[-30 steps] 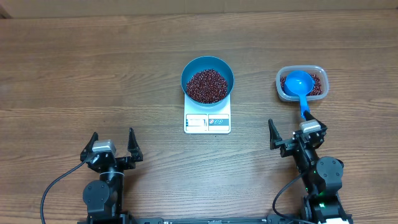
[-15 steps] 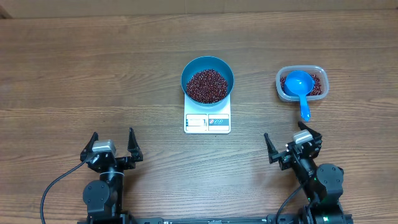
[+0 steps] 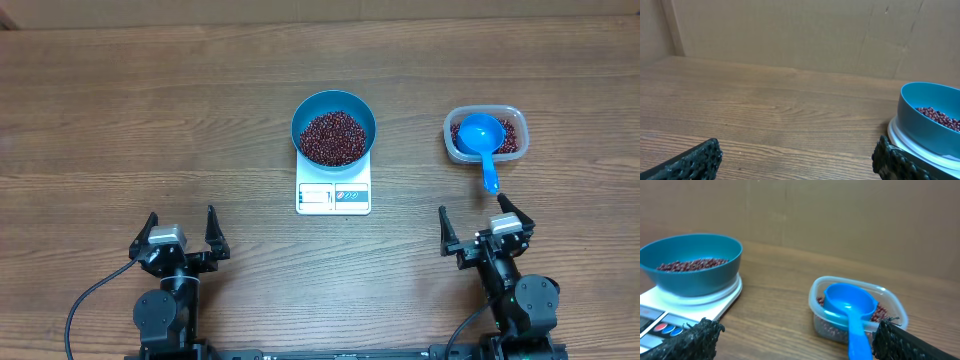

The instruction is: Scoop item into bowl and weigh 150g on scale

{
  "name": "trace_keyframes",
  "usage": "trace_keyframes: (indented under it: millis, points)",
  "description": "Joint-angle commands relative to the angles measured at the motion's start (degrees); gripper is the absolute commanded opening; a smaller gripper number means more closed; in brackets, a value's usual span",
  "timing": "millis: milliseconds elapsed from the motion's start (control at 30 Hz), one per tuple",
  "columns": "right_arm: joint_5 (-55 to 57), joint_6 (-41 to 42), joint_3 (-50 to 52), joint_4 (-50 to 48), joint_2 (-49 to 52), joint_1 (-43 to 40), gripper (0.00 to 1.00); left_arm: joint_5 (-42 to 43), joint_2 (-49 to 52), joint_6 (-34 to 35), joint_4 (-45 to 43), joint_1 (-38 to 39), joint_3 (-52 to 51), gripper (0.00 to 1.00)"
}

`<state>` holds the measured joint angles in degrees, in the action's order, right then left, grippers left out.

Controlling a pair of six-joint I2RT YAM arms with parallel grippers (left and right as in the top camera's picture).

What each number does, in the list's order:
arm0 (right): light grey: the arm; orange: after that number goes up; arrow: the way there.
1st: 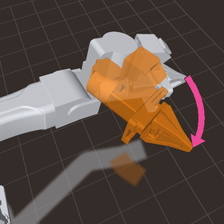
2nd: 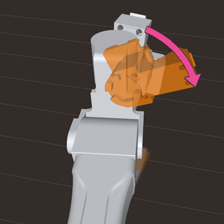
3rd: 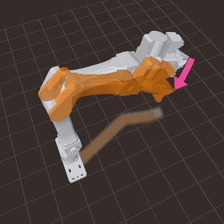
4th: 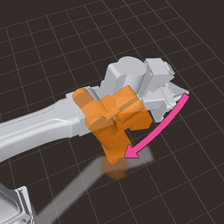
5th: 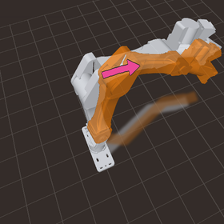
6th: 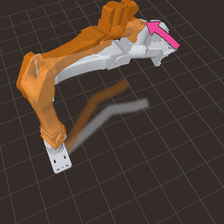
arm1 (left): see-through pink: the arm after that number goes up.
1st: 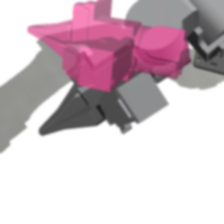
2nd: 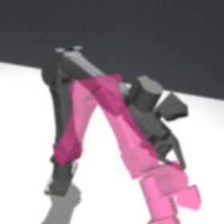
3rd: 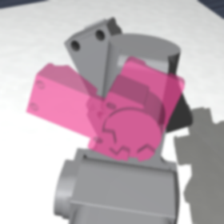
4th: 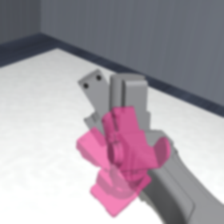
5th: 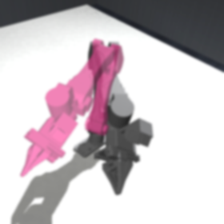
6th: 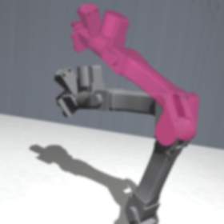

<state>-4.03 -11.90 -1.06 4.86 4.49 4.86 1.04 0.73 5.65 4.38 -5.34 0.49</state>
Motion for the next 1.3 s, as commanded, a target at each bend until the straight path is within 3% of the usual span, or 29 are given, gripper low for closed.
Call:
trace_keyframes:
  millis: [0, 500, 1267]
  points:
    - [2.84, 1.4, 0.59, 0.0, -2.43, -0.22, 1.0, -0.39, -0.48, -0.52, 0.11, 0.15, -0.22, 1.0]
    - [6.95, 7.67, 0.59, -0.2, -4.37, -2.01, 1.0, -0.39, -0.48, -0.52, 0.11, 0.15, -0.22, 0.99]
    - [5.84, 7.08, 0.61, -0.15, -4.37, -1.99, 1.0, -0.39, -0.48, -0.52, 0.11, 0.15, -0.22, 1.0]
